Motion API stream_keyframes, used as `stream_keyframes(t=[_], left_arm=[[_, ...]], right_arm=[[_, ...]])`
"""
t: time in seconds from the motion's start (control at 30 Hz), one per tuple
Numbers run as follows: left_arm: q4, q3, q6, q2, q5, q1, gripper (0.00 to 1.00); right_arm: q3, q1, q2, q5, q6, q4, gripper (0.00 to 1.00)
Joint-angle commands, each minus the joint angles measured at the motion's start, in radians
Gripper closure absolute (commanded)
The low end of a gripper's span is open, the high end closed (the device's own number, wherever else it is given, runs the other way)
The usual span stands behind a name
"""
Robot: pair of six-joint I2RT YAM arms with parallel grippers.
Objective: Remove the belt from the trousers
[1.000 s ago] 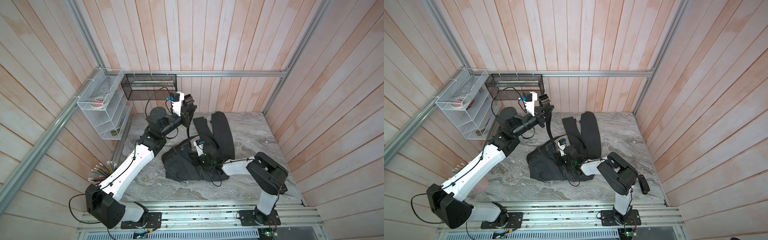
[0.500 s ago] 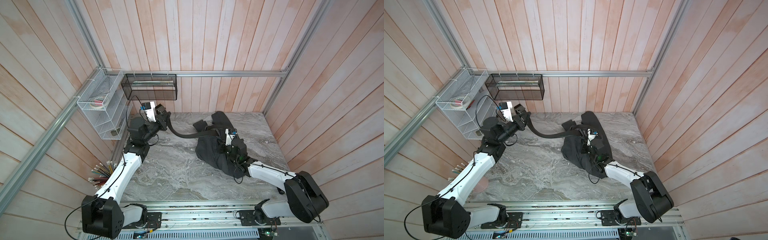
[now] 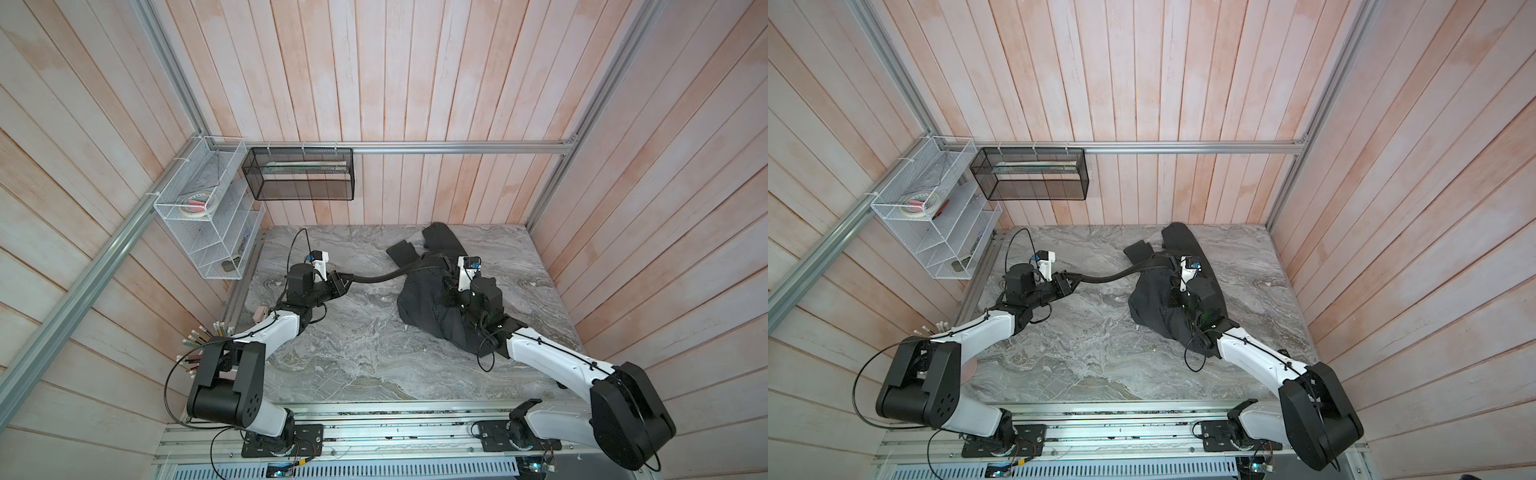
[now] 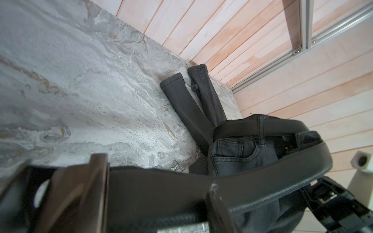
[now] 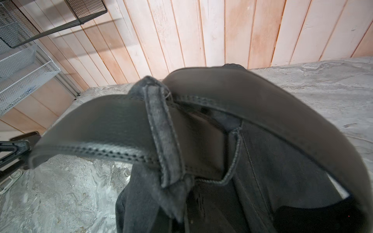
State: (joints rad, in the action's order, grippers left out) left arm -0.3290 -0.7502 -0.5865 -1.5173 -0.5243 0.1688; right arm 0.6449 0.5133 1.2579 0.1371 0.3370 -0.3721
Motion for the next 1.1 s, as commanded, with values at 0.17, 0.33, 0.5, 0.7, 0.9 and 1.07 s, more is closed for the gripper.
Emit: stream_keyframes(t=[0.17, 0.33, 0.5, 0.7, 0.9, 1.07], left_arm=[[0.009, 0.015, 0.06, 0.014, 0.035, -0.018, 0.48], [0.038, -0.028, 0.198, 0.06, -0.009, 0.025, 0.46], [0.268, -0.21, 0.671, 0.089, 0.171, 0.308, 0.4], [0.505, -0.483, 0.993, -0.087, 0.354, 0.505, 0.37], [0.582, -0.647, 1.116, -0.241, 0.515, 0.556, 0.36], [0.551, -0.736, 1.116, -0.298, 0.543, 0.557, 0.44]], right_arm=[[0.095, -0.013, -0.044, -0.016, -0.068, 0.024, 1.0], [0.122, -0.012, -0.029, -0.065, -0.09, 0.055, 1.0], [0.125, -0.01, -0.022, -0.095, -0.1, 0.061, 1.0], [0.124, -0.005, -0.023, -0.106, -0.104, 0.072, 1.0], [0.122, -0.001, -0.035, -0.115, -0.097, 0.088, 1.0], [0.114, 0.004, -0.038, -0.122, -0.085, 0.096, 1.0]])
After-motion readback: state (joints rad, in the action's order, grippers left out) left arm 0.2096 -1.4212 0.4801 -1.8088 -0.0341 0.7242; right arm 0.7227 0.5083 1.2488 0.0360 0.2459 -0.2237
